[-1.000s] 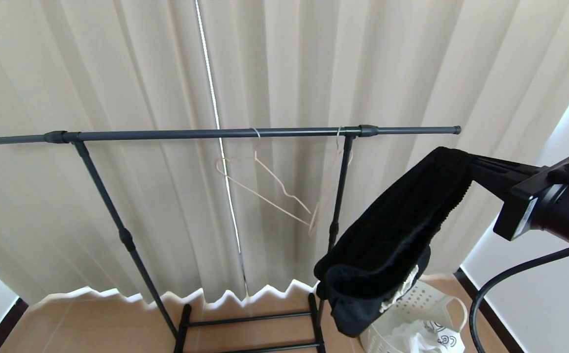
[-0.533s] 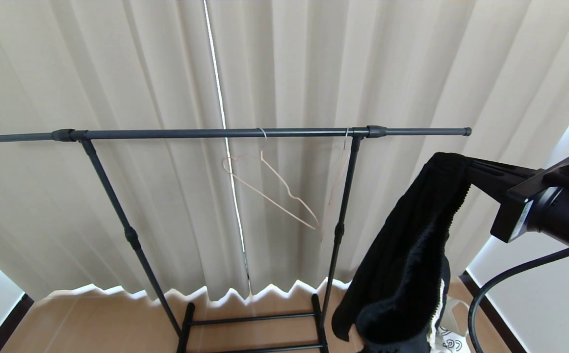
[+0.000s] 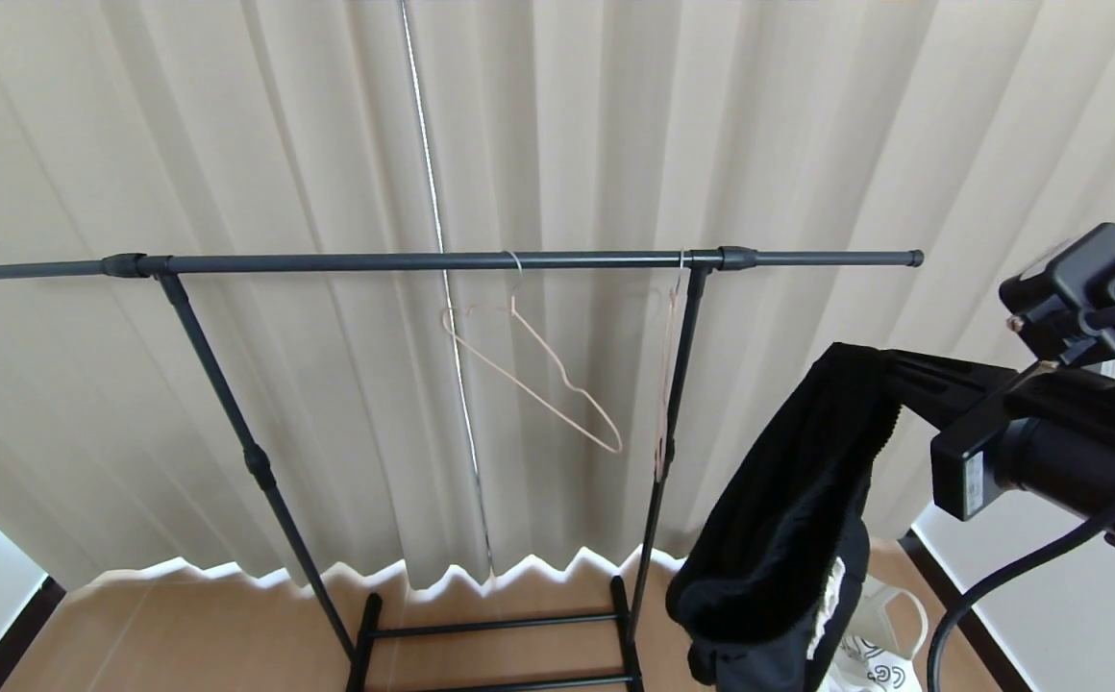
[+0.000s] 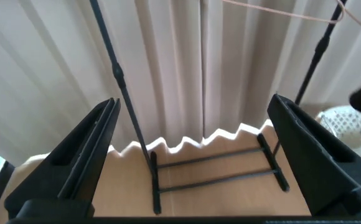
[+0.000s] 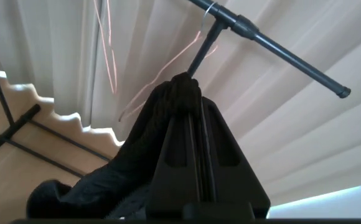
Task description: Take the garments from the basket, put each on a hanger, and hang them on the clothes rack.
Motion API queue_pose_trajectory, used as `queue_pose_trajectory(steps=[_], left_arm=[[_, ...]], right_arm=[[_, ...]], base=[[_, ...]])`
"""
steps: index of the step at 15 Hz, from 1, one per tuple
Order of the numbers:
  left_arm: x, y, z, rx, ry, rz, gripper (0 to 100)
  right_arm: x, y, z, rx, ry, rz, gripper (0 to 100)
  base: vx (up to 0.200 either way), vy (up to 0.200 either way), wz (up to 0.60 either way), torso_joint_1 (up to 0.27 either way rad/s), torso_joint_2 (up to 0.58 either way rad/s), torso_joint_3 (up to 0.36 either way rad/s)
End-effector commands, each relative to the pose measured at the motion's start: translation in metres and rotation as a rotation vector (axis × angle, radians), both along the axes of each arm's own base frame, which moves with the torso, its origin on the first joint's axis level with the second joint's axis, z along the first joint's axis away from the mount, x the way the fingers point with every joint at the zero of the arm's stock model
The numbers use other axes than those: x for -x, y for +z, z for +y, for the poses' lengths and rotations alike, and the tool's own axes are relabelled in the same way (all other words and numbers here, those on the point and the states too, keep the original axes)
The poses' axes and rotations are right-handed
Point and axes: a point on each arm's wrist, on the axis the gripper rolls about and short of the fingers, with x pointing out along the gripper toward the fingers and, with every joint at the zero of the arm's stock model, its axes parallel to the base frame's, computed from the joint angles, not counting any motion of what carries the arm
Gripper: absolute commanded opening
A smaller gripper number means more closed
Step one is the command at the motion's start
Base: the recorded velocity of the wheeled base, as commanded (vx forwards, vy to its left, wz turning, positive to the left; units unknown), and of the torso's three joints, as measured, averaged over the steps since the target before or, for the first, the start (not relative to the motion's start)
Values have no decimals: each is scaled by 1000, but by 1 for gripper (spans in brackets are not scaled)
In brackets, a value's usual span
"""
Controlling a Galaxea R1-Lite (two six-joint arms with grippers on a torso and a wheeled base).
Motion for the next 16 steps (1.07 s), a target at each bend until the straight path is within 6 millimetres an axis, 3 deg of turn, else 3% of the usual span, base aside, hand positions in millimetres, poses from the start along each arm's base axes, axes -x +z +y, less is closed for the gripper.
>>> queue_pose_trajectory(steps=[1,2,4,5,6,7,8,10,12,16], left_arm=[[-32,42,-2,59,-66,207,100],[-35,46,-2,71,-76,219,100],[-89,86,-19,250,-248,420,100],[-105,96,-30,326,-291,481,100],[-133,111,-57,443,-348,589,100],[-152,114,-77,484,-361,680,100],[-182,106,-110,441,-362,833,100],[-207,100,-153,391,-352,998,100],[-222,91,-180,321,-316,1024,100],[-236,67,-209,245,-283,1035,100]], right_arm=[[-14,-10,14,22,7,41,0],[-15,-10,15,19,7,43,0],[-26,3,23,-111,-17,54,0],[-29,5,25,-146,-22,60,0],[-34,6,29,-186,-33,74,0],[-36,7,30,-208,-41,77,0],[-39,6,33,-223,-47,86,0],[-42,1,36,-216,-47,97,0],[-44,0,38,-213,-47,98,0],[-45,0,39,-213,-47,101,0]], base=[[0,0,0,0,0,0],[0,0,0,0,0,0],[0,0,0,0,0,0],[0,0,0,0,0,0],[0,0,0,0,0,0],[0,0,0,0,0,0],[0,0,0,0,0,0],[0,0,0,0,0,0],[0,0,0,0,0,0],[0,0,0,0,0,0]])
